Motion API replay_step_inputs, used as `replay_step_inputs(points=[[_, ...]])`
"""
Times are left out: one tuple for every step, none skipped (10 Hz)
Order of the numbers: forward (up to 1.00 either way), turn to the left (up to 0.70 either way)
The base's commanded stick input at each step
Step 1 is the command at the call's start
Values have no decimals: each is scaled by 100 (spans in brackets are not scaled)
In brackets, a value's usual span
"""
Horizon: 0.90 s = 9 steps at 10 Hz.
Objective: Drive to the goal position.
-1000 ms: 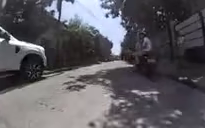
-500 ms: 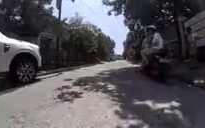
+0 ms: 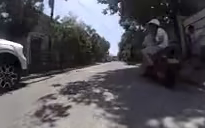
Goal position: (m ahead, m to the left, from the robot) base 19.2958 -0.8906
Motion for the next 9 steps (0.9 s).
replay_step_inputs(points=[[100,2],[100,2],[100,2],[100,2],[100,2],[100,2],[100,2],[100,2],[100,2]])
